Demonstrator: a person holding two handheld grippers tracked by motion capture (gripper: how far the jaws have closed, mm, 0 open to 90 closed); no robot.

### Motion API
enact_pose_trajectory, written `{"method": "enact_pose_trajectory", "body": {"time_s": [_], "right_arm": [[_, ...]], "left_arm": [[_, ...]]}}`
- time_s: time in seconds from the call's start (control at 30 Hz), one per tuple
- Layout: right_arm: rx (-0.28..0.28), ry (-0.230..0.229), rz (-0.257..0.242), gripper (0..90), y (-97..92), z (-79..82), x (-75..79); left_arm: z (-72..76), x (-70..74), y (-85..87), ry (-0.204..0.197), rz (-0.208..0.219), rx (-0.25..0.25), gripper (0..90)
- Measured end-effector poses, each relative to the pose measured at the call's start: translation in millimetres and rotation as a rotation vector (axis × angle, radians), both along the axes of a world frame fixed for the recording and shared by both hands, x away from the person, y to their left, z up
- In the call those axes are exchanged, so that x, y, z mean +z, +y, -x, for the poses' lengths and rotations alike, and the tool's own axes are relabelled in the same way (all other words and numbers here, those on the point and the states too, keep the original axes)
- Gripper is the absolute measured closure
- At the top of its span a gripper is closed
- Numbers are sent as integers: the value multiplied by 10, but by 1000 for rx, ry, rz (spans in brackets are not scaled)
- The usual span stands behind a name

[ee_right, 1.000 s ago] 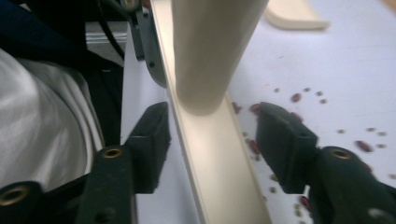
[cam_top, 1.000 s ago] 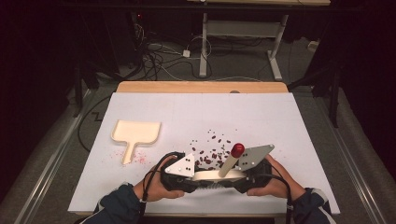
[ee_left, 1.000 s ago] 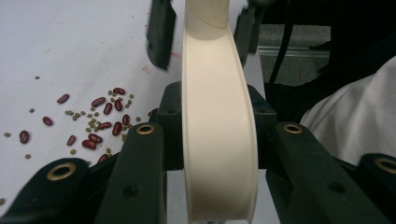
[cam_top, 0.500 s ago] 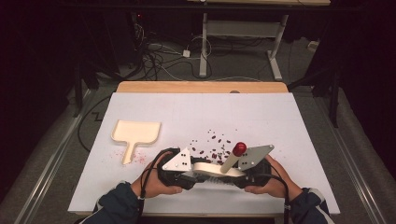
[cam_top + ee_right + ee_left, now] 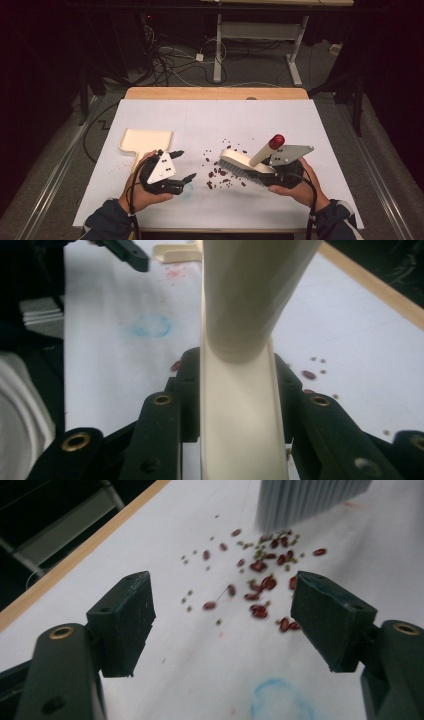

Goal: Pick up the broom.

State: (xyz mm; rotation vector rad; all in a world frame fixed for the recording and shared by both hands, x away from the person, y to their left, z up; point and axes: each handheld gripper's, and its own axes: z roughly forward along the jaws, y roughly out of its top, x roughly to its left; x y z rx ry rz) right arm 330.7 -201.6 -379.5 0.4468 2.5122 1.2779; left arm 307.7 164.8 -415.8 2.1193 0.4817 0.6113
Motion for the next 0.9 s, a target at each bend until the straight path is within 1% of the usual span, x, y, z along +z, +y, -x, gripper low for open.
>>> {"method": "enact_pose_trajectory", "body": {"time_s": [0.03, 0.07, 0.1, 0.13, 0.2, 0.23, 0.33, 0.4, 0.47, 0.5, 0.53, 0.6, 0.63, 0.7, 0.9], "right_arm": [[0, 0, 0, 671, 0, 0, 0], [-17, -1, -6, 671, -20, -7, 11], [-49, -12, -9, 672, -56, -22, 34], [-49, -12, -9, 672, -56, -22, 34], [-84, -19, -8, 671, -94, -40, 56], [-99, -23, -8, 671, -113, -55, 64], [-146, -29, -10, 672, -170, -97, 78], [-169, -35, -13, 672, -206, -127, 82], [-184, -41, -15, 672, -239, -161, 82], [-194, -40, -20, 672, -254, -172, 81], [-202, -44, -23, 672, -269, -192, 80], [-208, -42, -22, 672, -294, -226, 70], [-221, -43, -24, 672, -304, -242, 64], [-240, -40, -28, 672, -323, -274, 53], [-285, -64, -28, 672, -357, -325, 65]], "left_arm": [[4, -19, 65, 2, 3, 25, 244], [7, -34, 130, 4, 10, 45, 242], [13, -50, 195, 8, 13, 62, 226], [22, -69, 254, 6, 10, 84, 226], [44, -108, 364, 32, 24, 117, 221], [60, -127, 413, 38, 26, 131, 214], [108, -198, 534, 45, 28, 177, 210], [126, -252, 590, 63, 23, 213, 205], [141, -290, 632, 86, 39, 244, 209], [152, -300, 646, 91, 41, 250, 209], [165, -303, 654, 87, 38, 251, 209], [185, -302, 663, 86, 62, 254, 211], [191, -300, 665, 85, 65, 254, 211], [205, -300, 665, 77, 61, 260, 211], [253, -305, 694, 76, 38, 267, 211]]}}
